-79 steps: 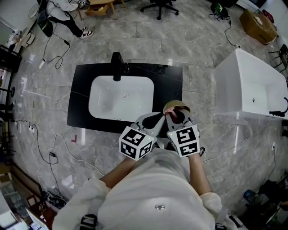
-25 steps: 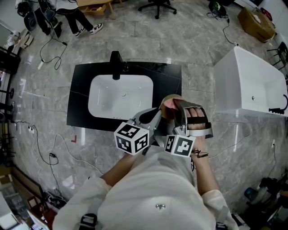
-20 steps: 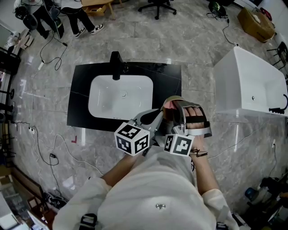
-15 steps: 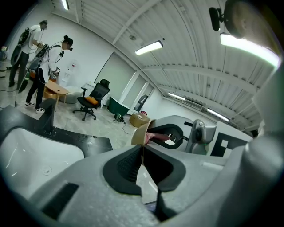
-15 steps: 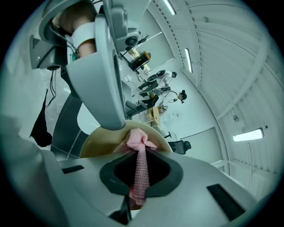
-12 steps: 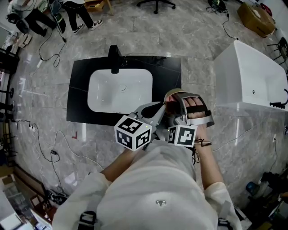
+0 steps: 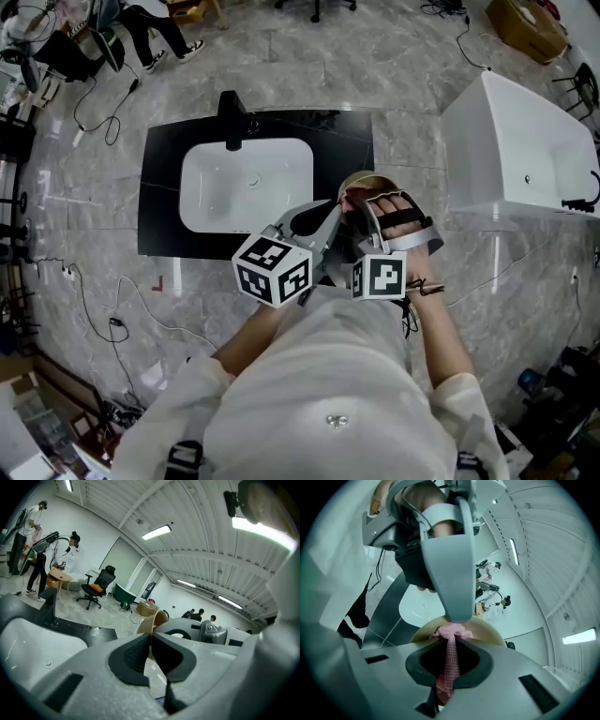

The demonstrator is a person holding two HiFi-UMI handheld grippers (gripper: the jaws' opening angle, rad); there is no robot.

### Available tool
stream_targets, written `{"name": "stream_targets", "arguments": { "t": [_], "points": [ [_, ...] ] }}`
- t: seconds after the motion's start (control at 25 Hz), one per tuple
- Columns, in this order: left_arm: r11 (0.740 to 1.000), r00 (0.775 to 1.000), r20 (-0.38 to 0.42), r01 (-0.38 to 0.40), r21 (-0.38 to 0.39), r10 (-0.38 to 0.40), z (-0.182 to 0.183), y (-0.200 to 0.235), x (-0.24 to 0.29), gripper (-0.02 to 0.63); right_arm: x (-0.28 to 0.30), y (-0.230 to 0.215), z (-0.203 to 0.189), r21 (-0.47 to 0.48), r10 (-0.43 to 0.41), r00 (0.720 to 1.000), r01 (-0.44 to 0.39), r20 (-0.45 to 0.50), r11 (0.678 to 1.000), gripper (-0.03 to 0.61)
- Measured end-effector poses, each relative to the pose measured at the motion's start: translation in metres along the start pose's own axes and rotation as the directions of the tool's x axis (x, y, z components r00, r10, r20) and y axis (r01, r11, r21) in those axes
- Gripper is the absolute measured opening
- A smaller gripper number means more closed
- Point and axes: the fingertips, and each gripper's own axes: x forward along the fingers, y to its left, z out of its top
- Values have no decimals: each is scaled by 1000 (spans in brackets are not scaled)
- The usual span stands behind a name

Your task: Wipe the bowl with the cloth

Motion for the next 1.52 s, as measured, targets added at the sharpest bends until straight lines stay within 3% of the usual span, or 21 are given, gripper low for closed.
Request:
{"name": "stream_targets", "arguments": {
  "t": [0.24, 0.68, 0.88, 1.08, 1.32, 1.52],
  "points": [
    [1000, 1000, 2, -4, -7, 4, 2, 4, 0, 23, 2, 5, -8, -23, 11, 999, -12, -34, 1000, 15],
    [998, 999, -33, 16, -62, -18, -15, 3, 4, 23, 4, -21, -32, 32, -132, 985, 136, -107, 990, 15],
    [993, 1000, -3, -19, -115, 19, -16, 16, 5, 23, 1, -19, -36, 10, -143, 983, 145, -114, 989, 15],
    [991, 998, -4, -58, -122, 58, -23, 27, 7, 21, -1, -10, -38, 0, -130, 985, 131, -115, 991, 15],
    [987, 996, -18, -84, -138, 83, -29, 42, 12, 21, -19, -24, -41, 59, -177, 979, 184, -104, 981, 15],
    [974, 994, -42, -108, -201, 101, -45, 64, 22, 21, -44, -45, -58, 174, -251, 960, 270, -123, 947, 15]
  ]
}}
